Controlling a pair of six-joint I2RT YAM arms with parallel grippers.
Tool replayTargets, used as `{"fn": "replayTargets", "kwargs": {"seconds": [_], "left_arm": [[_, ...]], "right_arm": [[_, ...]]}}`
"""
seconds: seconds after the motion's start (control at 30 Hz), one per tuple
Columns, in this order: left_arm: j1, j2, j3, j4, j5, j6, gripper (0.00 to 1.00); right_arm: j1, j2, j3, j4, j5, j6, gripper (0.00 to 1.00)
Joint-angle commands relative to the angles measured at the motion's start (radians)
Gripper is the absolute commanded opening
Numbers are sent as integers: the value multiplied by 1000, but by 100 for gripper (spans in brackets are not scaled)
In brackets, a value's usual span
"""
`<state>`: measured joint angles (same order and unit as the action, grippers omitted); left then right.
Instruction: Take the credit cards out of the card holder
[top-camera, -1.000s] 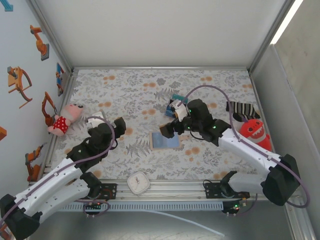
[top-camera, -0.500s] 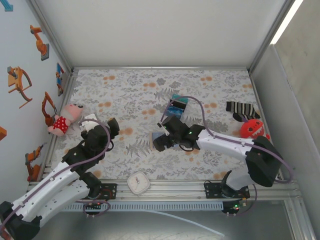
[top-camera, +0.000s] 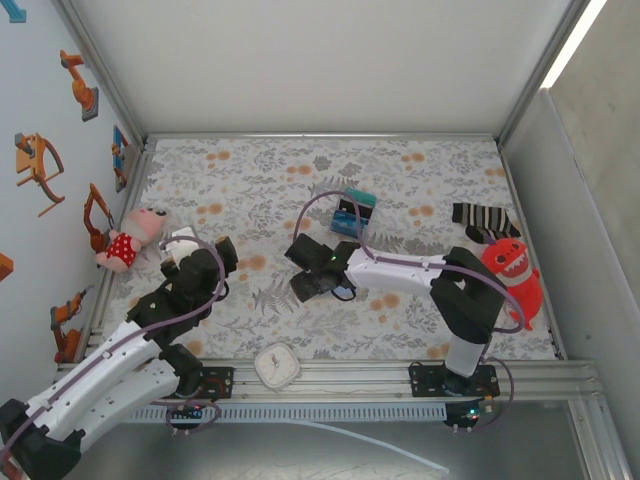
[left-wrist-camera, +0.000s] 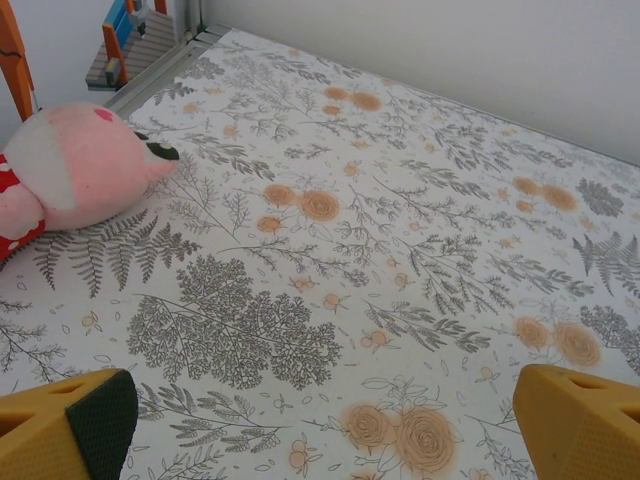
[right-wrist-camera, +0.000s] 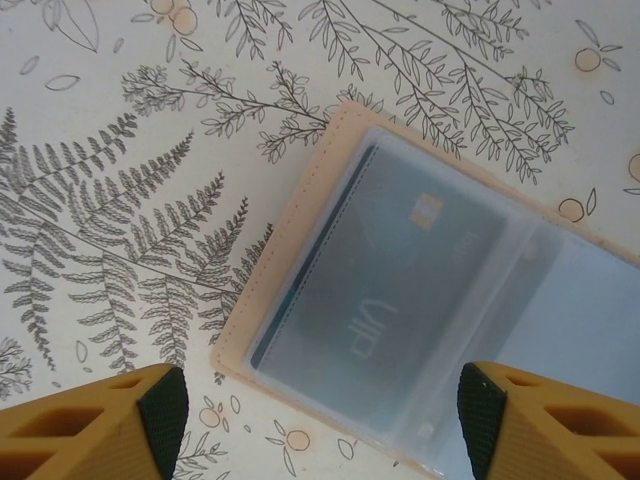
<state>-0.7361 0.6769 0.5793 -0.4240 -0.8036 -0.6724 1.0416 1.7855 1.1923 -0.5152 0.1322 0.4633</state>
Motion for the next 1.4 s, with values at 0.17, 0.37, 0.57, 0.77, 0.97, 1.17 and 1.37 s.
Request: {"fn": "replayTargets", "kwargs": {"seconds": [0.17, 0.37, 0.57, 0.77, 0.97, 1.17, 1.37], "left_arm": [[7, 44, 13, -13, -22, 19, 97], [7, 50, 10, -1, -26, 10, 97], [7, 36, -1, 6, -31, 8, 97], [8, 41, -4, 5, -31, 4, 97], [8, 55, 7, 0, -32, 4, 97], [6, 65, 15, -1, -31, 4, 97], [7, 75, 28, -18, -29, 5, 97]], "right_arm": [[2, 76, 70, -60, 50, -8, 69], [3, 115, 94, -72, 71, -14, 66], [0, 136, 98, -72, 79, -19, 63], [-6, 149, 96, -71, 76, -22, 61], [-10, 142, 76, -66, 69, -15, 56], [-21, 137, 51, -47, 41, -12, 53], [-44, 133, 16, -2, -19, -2, 51]]}}
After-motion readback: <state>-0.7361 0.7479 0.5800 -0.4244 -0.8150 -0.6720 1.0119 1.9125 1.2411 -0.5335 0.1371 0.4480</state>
